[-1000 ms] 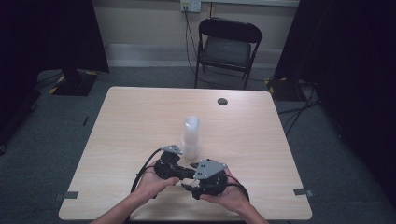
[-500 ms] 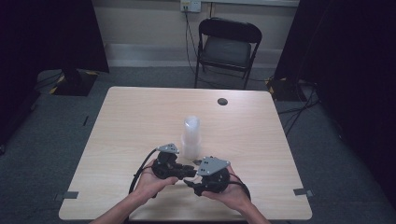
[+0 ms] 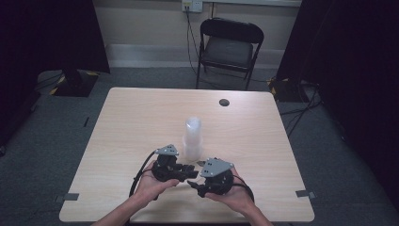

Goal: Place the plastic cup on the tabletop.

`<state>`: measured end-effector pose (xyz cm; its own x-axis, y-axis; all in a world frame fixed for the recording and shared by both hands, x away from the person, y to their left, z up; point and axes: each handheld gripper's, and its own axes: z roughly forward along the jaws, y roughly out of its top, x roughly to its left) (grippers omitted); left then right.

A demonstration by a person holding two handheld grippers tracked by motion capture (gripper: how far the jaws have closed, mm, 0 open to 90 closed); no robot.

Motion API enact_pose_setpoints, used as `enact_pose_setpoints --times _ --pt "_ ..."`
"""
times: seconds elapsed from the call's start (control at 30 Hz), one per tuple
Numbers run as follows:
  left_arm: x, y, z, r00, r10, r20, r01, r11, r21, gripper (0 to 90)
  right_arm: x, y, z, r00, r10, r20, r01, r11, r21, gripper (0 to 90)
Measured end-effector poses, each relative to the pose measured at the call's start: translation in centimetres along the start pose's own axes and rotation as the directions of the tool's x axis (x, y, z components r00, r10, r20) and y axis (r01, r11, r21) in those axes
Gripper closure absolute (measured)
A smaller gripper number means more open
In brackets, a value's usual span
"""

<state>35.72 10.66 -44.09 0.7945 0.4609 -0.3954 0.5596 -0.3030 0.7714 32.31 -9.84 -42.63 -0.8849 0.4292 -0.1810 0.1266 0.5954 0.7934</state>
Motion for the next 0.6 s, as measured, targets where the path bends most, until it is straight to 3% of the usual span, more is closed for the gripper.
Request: enact_pose_setpoints --times 0.1,0.37,0.6 --pt "-0.2 0.0 -0.3 0.9999 -0.012 -0.006 0.012 0.9999 -0.011 63.2 -0.1 -0.1 0.0 0.9999 -0.001 0.011 0.001 1.000 0.007 30.4" --pt "-0.5 0.1 -0.8 0.9999 0.005 -0.010 -0.005 0.9982 -0.059 60.4 -0.5 -0.6 -0.4 0.9992 0.023 0.031 -0.023 1.000 0.006 30.6" --pt "-0.5 0.3 -1.2 0.9992 0.018 -0.036 -0.021 0.9934 -0.113 50.1 -1.1 -1.3 -1.0 0.9974 0.051 0.049 -0.052 0.999 0.009 30.6"
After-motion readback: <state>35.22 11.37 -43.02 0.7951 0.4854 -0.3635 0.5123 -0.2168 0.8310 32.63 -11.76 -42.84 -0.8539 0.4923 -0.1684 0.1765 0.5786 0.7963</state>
